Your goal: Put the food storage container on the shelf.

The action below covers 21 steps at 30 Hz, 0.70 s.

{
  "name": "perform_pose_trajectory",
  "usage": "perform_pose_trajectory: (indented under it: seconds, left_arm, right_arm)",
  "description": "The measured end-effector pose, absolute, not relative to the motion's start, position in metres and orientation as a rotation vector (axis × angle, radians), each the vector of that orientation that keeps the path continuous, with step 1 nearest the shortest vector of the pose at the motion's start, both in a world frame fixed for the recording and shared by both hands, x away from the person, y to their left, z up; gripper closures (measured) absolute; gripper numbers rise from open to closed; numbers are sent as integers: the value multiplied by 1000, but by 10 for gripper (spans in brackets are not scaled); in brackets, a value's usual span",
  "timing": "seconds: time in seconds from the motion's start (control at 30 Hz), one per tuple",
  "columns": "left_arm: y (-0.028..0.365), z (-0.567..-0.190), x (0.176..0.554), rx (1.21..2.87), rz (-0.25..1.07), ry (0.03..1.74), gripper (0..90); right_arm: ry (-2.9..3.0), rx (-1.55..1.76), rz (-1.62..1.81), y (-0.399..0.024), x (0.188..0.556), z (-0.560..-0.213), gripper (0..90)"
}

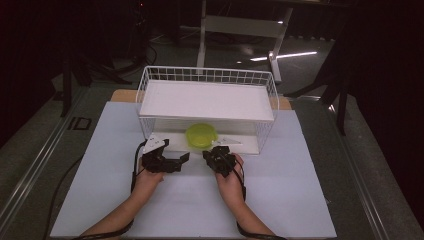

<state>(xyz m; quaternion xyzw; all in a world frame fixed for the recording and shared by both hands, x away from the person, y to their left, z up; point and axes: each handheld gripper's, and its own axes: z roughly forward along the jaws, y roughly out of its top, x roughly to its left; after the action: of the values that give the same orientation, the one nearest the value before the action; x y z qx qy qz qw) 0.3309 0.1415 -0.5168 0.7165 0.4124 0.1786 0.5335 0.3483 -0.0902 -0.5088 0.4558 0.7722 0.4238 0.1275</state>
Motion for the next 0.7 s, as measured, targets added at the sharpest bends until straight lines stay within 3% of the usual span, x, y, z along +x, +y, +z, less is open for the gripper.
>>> perform_pose_trajectory:
  seconds: [0.7]
  left_arm:
    - [155, -520, 318, 1708, 443, 956, 18]
  right_arm:
    - [2239, 1347, 1182, -63, 379, -510, 898]
